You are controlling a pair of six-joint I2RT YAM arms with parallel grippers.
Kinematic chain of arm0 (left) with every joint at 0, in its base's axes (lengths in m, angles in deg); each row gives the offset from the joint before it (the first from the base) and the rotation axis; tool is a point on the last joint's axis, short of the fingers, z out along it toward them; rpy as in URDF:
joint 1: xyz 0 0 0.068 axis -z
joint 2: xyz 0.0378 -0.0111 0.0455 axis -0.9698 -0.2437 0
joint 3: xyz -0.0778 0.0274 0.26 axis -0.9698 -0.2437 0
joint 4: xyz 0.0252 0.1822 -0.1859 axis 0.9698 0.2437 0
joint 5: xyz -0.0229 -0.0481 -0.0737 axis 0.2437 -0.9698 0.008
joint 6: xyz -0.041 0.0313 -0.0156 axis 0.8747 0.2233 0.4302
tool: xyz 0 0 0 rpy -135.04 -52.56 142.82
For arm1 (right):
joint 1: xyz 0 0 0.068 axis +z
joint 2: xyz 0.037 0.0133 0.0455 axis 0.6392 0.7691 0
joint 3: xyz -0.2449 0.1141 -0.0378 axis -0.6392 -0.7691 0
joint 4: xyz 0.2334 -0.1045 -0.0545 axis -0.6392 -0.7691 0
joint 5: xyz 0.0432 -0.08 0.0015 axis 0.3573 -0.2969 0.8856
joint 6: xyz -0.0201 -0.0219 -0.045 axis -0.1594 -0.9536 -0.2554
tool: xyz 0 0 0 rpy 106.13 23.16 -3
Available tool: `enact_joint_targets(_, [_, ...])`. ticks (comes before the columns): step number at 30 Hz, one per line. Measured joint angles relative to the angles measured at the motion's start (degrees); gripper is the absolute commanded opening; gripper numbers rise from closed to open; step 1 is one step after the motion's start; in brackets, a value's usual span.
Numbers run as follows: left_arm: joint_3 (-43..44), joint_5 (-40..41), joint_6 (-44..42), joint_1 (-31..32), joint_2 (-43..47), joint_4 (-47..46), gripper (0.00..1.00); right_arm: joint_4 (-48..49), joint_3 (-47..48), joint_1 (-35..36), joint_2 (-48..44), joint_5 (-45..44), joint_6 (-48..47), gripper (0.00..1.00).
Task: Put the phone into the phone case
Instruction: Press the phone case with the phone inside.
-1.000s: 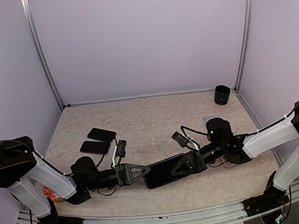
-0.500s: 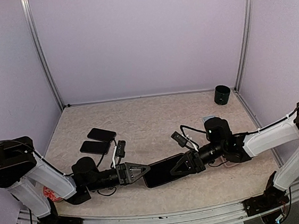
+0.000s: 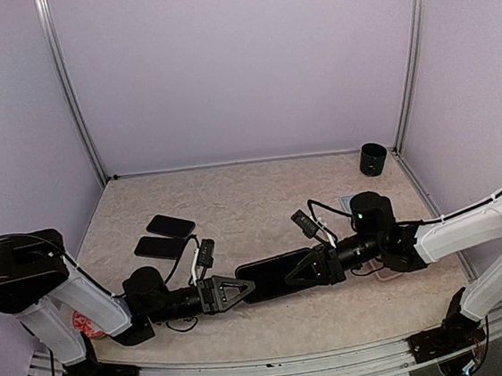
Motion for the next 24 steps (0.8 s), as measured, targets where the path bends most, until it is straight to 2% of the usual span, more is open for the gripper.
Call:
enact_joint_targets(7, [1.0, -1.0, 0.3, 0.8, -1.6, -0.4, 0.47, 1.0, 0.0, -0.1, 0.0, -1.0, 0.7, 0.01])
enact_joint_targets(12, [1.2, -1.0, 0.4, 1.0, -1.9, -0.7, 0.39, 0.9, 0.0, -0.1, 0.0, -1.7, 0.5, 0.0])
enact_joint_targets(17, [1.2, -0.7, 0.5, 1.0, -2.3, -0.3, 0.23, 0.6, 0.0, -0.1, 0.0, -1.9, -0.4, 0.0])
enact_joint_targets(22, [1.2, -1.3, -1.1, 1.1, -2.5, -0.8, 0.01, -1.2, 0.1, -0.1, -0.7, -2.6, -0.8, 0.0])
enact_joint_targets(24, [1.2, -1.4, -1.0, 1.1, -2.6, -1.2, 0.0, -2.0, 0.2, -0.1, -1.4, -3.1, -1.2, 0.0])
